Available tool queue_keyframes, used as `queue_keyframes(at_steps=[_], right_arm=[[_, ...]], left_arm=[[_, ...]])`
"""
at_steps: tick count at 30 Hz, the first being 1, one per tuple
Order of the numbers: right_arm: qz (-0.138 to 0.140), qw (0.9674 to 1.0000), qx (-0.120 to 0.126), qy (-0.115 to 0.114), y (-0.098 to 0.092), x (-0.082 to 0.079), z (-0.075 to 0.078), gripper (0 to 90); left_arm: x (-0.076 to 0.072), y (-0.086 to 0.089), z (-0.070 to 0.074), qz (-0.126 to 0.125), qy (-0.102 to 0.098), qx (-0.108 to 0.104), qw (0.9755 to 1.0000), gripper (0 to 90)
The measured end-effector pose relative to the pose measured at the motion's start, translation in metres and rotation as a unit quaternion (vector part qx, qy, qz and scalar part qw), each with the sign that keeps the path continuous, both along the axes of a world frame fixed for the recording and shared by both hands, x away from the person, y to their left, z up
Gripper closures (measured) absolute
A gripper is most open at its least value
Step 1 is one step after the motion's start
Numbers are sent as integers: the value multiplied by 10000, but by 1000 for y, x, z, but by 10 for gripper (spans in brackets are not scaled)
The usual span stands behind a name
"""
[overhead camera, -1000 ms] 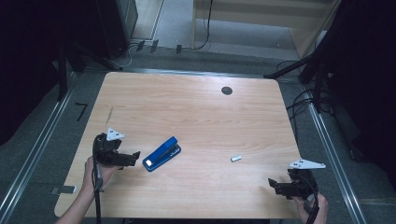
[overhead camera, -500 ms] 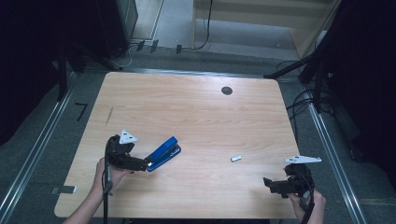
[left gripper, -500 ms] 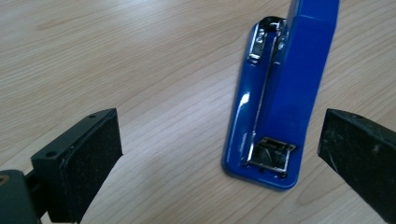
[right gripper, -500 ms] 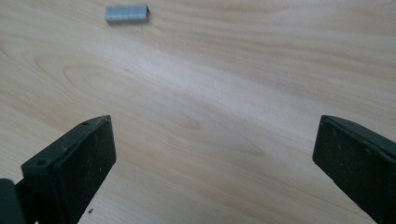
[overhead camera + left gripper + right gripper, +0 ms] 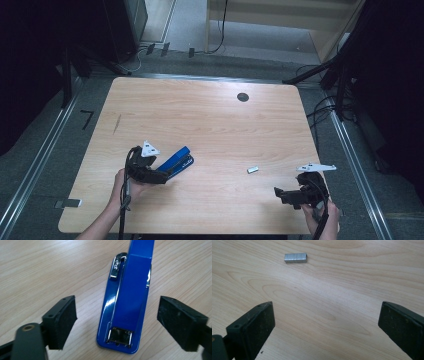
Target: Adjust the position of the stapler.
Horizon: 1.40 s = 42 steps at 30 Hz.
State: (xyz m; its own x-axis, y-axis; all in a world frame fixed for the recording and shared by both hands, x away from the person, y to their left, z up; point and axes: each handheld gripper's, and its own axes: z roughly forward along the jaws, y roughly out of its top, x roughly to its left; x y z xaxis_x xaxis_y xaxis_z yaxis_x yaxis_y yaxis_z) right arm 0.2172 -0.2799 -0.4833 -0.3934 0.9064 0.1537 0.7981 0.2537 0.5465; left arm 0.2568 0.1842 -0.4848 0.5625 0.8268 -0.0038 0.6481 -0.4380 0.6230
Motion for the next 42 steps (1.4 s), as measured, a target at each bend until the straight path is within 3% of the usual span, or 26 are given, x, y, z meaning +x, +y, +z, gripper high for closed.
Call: queue_keyframes(at_steps=[6, 15, 26, 37, 42], right_arm=[[160, 9996, -139, 166, 1, 2, -11, 12], [297, 9991, -272, 149, 4, 2, -11, 12], [308, 9993, -186, 128, 2, 3, -12, 15], [387, 9989, -237, 142, 3, 2, -12, 16], [467, 9983, -314, 119, 5, 1, -11, 16]], left_arm=[[3, -9, -2, -173, -10, 26, 9998, 313], [11, -13, -14, -291, 77, -13, 9995, 431], [16, -23, -20, -374, -38, 167, 9992, 601], [16, -18, -19, -658, 51, 57, 9978, 660], [15, -18, -19, -919, 109, 37, 9957, 662]])
